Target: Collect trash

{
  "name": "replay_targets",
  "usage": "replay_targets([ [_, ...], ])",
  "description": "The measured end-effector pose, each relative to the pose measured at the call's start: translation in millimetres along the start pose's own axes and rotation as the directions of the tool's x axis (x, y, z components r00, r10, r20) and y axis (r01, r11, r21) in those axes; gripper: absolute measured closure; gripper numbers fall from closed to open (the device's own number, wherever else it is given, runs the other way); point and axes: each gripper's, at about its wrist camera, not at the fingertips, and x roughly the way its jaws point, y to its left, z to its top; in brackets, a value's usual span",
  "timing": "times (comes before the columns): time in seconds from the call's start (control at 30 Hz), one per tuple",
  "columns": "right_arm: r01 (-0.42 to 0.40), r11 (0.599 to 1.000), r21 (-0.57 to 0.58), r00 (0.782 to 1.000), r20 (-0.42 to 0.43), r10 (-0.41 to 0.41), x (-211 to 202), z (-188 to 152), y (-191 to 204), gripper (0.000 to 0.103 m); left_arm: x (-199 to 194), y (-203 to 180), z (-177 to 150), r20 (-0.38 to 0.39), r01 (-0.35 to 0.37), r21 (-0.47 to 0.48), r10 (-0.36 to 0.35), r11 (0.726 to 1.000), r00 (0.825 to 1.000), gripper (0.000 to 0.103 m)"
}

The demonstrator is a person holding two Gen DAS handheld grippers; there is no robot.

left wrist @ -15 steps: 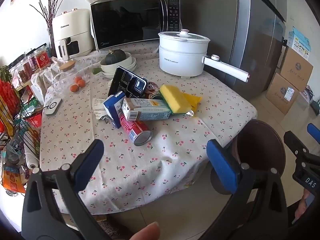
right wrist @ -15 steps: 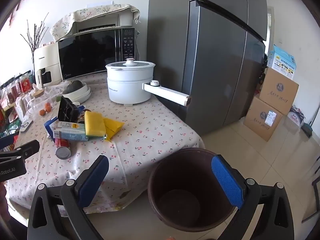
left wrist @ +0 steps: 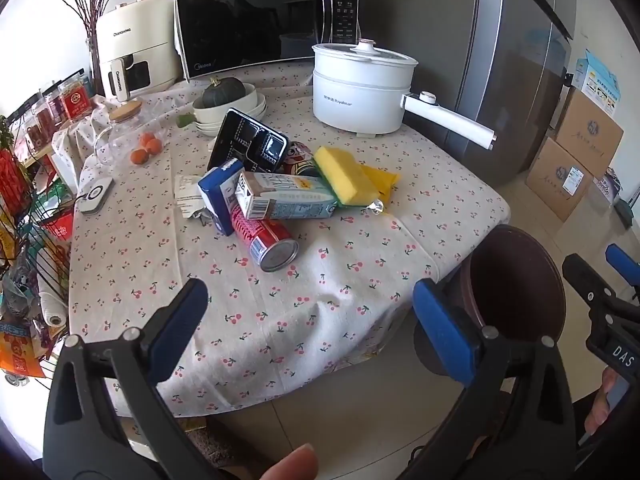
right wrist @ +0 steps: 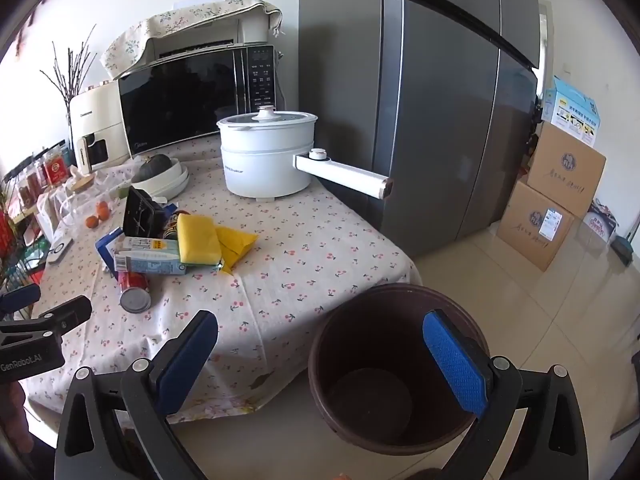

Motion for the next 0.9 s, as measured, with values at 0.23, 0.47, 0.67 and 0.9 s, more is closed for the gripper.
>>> replay_targets([
  [0.23,0.001,1.000,-0.008,1.000,-0.008,-0.001,0.6,1.5,1.7,0.000,2.3,2.0,-1.1,-0.011,0.007,-0.003,-0.008,1.000,1.000,0.001],
  [0.47,0.005,1.000,-0.008,1.000,-0.013,-0.005,1.4,0.3,0.6,0.000,3.1,1.7,-1.9,-0.008,0.009,-0.007,-0.009,1.000,1.000,0.001],
  [0.67,0.007,1.000,-0.012,1.000,-0.020,-0.007,2.2,0.0,1.2,0.000,3.2,1.2,-2.2,-0.007,0.011,-0.010,-0.012,1.000,1.000,0.001],
  [0.9,0.007,1.000,-0.009,1.000,-0.021,-0.007,2.8,-0.5,0.9,0.000,3.0,0.9,-1.8,-0.007,0.008,-0.003,-0.008,1.000,1.000,0.001],
])
